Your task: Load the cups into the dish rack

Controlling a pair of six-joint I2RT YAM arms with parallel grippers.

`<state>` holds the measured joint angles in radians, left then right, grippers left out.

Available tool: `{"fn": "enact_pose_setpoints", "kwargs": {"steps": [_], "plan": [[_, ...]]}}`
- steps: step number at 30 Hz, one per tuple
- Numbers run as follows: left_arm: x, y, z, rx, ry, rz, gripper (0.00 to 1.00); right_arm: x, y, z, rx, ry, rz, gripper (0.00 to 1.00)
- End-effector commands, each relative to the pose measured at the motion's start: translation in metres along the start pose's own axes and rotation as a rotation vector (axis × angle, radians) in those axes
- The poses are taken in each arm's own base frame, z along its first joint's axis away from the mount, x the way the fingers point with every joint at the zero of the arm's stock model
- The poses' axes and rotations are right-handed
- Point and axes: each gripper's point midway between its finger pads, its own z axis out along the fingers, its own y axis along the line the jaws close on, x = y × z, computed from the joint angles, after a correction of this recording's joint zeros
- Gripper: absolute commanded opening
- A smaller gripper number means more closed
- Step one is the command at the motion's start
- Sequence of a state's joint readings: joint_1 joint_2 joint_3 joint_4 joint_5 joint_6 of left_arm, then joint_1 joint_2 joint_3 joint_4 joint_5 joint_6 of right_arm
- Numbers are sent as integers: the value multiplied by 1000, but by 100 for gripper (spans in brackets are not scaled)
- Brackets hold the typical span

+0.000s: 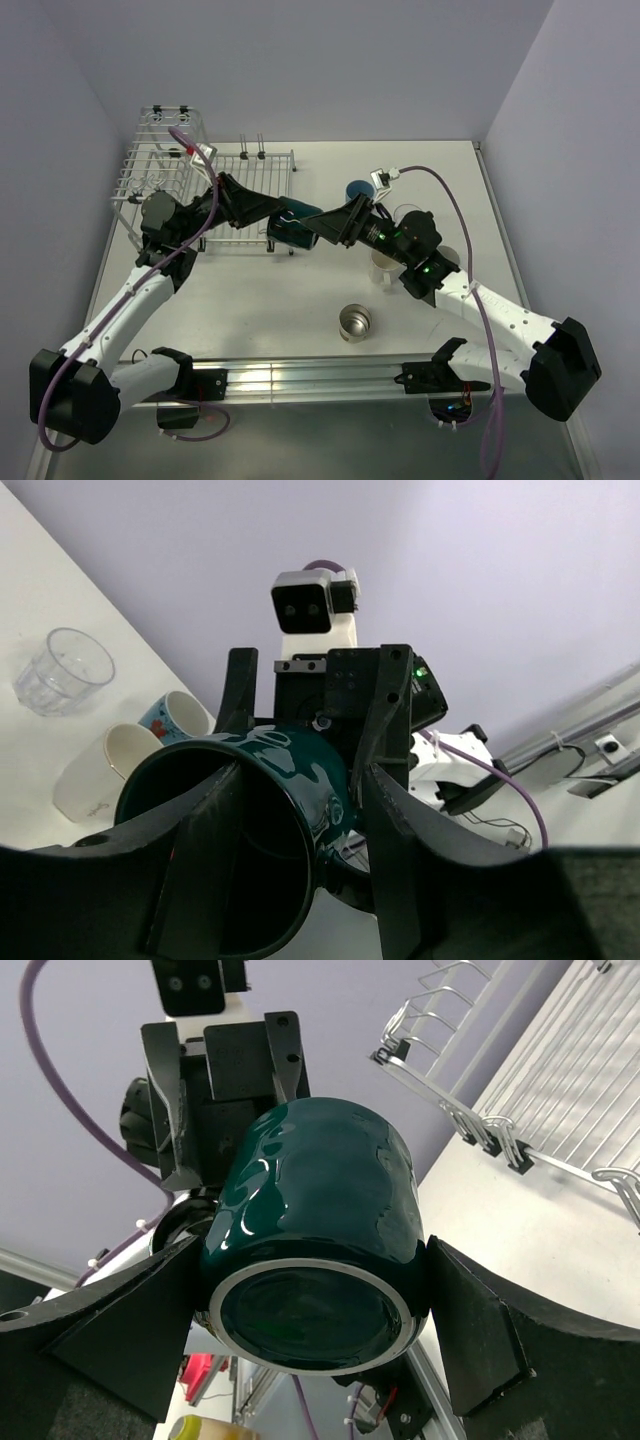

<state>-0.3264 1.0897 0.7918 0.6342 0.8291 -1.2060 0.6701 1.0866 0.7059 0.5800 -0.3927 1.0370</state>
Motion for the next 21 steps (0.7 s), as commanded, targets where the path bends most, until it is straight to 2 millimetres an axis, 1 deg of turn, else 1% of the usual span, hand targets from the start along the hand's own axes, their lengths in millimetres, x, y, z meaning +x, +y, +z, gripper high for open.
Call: {"fn": "enact_pose_setpoints", "kwargs": {"steps": [1,4,5,6,7,8,9,10,11,12,13,14,15,16,17,18,19,20,21], "plan": [[-28,-20,1,-28,-97,152,56,-23,58,-6,-145,-56,-63,0],[-37,-14,1,-101,-120,166,57,-24,56,-7,-125,-57,-68,0],[-42,-18,1,-108,-131,175,57,-25,58,-7,-125,-59,-76,0],[-45,-15,1,-132,-142,171,58,-25,54,-7,-108,-59,-75,0],[-50,-18,1,-143,-154,195,58,-26,55,-8,-106,-60,-80,0],[-54,-17,0,-166,-167,201,58,-27,54,-8,-102,-62,-81,0],[-53,-9,-2,-217,-163,181,58,-28,56,-9,-103,-63,-84,0],[-64,-9,-5,-253,-205,213,58,-29,55,-9,-91,-62,-86,0],[-68,-8,-7,-277,-221,220,59,-30,54,-9,-85,-62,-89,0],[-68,0,-12,-329,-220,214,59,-30,49,-8,-54,-54,-87,0],[-81,-2,-17,-375,-273,230,59,-37,54,-7,-52,-66,-113,0],[-87,-3,-21,-406,-295,244,58,-42,51,-4,-23,-67,-123,0],[-90,1,-27,-453,-307,244,58,-40,36,-2,56,-37,-117,0],[-95,-4,-35,-501,-318,267,58,-57,54,4,51,-55,-189,0],[-105,-4,-42,-551,-362,286,58,-63,39,16,124,-42,-203,0],[-109,-7,-47,-580,-377,302,59,-60,21,17,224,5,-208,0],[-113,-17,-54,-609,-381,329,59,-84,47,27,211,-17,-292,0],[-118,-20,-60,-641,-405,344,59,-86,20,44,298,17,-300,0],[-120,-22,-64,-661,-405,366,59,-83,5,46,379,70,-302,0]]}}
